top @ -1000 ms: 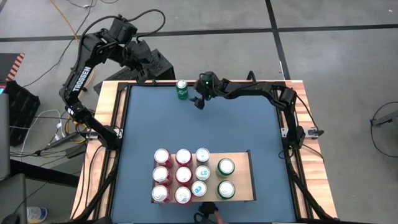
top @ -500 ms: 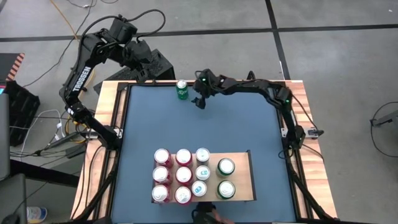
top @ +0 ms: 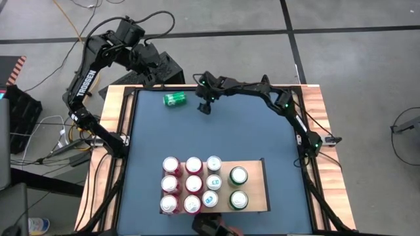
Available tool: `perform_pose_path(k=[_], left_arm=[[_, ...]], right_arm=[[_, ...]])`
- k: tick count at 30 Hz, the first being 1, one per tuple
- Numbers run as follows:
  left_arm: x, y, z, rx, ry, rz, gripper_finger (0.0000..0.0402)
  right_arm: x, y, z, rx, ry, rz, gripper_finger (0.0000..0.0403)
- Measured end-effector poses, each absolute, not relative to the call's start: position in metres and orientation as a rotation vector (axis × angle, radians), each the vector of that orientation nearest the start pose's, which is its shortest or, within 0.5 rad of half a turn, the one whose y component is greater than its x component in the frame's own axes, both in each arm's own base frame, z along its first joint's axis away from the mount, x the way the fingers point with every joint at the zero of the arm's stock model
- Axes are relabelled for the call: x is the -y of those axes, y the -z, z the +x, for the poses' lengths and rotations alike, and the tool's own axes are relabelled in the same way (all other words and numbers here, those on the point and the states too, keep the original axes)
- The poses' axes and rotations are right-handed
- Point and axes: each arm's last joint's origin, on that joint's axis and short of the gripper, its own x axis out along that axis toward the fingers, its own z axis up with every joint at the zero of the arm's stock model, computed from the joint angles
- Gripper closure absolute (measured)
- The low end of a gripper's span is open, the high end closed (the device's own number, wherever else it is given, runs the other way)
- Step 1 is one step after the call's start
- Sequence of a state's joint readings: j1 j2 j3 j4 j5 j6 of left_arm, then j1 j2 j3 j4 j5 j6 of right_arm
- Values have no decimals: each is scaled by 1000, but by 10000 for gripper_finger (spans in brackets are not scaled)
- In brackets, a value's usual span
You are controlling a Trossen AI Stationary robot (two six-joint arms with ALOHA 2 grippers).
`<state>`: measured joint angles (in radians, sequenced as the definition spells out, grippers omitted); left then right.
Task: Place canned beverage on shelf
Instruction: Put the green soda can on the shelf
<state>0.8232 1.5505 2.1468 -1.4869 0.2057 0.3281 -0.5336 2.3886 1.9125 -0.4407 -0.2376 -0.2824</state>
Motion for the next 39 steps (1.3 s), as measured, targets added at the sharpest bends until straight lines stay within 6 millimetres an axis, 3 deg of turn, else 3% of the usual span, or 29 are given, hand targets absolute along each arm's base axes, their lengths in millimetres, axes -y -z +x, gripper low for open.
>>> perform_pose_path(k=[6,10,17,26,33,39], left_arm=[[-177,-479,172,-859,-433,-131,17],[-187,-463,179,-884,-433,-132,17],[-219,-386,188,-1032,-425,-259,17],[-241,-300,176,-1177,-448,-254,17],[-233,-263,170,-1063,-508,-155,17],[-218,-226,175,-1043,-479,-105,17]], right_arm=[[257,-151,447,-888,147,83,55],[255,-157,443,-922,124,74,55],[241,-204,436,-879,25,74,55],[220,-208,432,-964,-56,132,55],[200,-206,439,-996,-105,120,66],[195,-206,441,-1000,-98,109,74]])
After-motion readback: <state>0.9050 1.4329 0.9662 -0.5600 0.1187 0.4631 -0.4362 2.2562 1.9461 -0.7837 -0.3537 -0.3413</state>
